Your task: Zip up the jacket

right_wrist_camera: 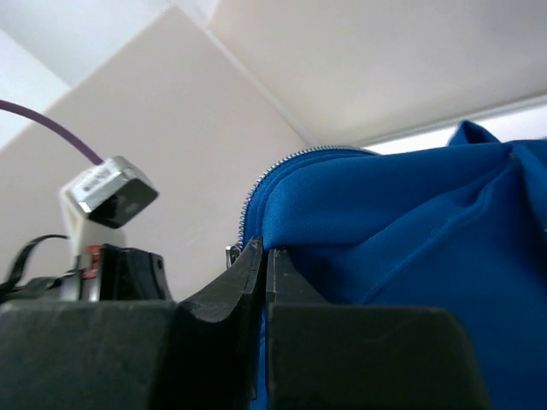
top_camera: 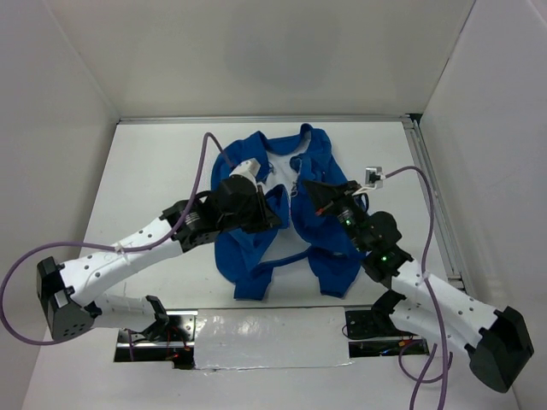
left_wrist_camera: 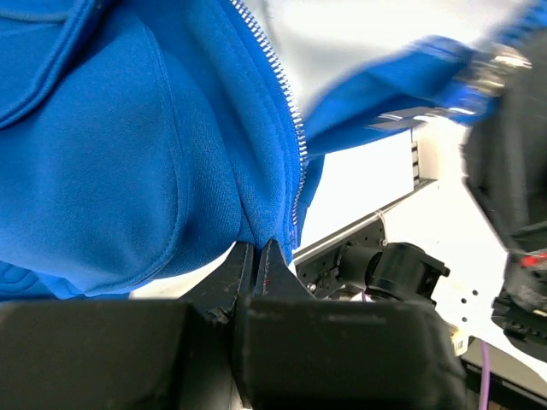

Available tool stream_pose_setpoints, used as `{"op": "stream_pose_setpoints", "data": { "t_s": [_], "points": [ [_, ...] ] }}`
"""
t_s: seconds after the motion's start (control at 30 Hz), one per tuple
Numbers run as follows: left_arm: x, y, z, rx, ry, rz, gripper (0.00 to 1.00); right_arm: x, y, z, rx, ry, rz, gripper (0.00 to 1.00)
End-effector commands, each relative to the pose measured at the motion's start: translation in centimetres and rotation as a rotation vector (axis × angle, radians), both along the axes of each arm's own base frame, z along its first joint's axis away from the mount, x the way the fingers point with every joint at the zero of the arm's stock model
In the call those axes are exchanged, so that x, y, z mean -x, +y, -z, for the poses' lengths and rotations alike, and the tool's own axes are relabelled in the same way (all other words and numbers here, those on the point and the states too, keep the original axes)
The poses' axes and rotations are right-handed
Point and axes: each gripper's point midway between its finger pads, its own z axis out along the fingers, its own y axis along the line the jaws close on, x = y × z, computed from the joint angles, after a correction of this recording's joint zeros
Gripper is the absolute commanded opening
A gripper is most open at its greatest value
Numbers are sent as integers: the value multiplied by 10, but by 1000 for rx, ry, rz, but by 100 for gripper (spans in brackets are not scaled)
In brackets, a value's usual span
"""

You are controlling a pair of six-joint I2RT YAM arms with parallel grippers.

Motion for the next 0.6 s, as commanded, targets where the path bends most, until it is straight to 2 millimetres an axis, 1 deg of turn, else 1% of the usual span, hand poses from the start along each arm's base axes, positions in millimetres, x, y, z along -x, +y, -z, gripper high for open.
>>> {"op": "stream_pose_setpoints", "data": {
  "t_s": [0.0, 0.03, 0.07, 0.13, 0.17, 0.23, 0.27, 0.3, 0.33, 0.37, 0.4, 0.43, 0.57],
  "points": [
    [3, 11, -28, 64, -71, -33, 0, 24, -6, -37, -38, -114, -64, 0],
    [4, 14, -29, 66, -79, -37, 0, 30, -10, -42, -46, -122, -68, 0],
    [4, 20, -29, 62, -92, -50, 0, 31, -10, -33, -13, -92, -74, 0],
    [3, 28, -36, 78, -116, -73, 0, 38, -14, -29, 17, -80, -80, 0],
    [3, 31, -34, 74, -122, -85, 0, 40, -13, -17, 52, -46, -89, 0],
    [-3, 38, -39, 82, -164, -117, 0, 46, -15, -5, 69, -14, -104, 0],
    [-5, 39, -41, 85, -185, -117, 0, 48, -14, 6, 86, 8, -117, 0],
    [-8, 38, -50, 109, -228, -108, 0, 50, -14, 15, 84, 27, -123, 0],
    [-12, 40, -49, 114, -235, -110, 0, 57, -9, 19, 97, 28, -174, 0],
    [-12, 39, -51, 130, -244, -96, 0, 60, -7, 21, 98, 25, -189, 0],
    [-13, 35, -57, 159, -278, -65, 0, 61, -5, 27, 83, 49, -207, 0],
    [-14, 33, -58, 168, -288, -55, 0, 65, -3, 27, 77, 38, -231, 0],
    [-16, 23, -60, 205, -344, -8, 0, 61, 2, 42, 60, 105, -241, 0]
  ]
}}
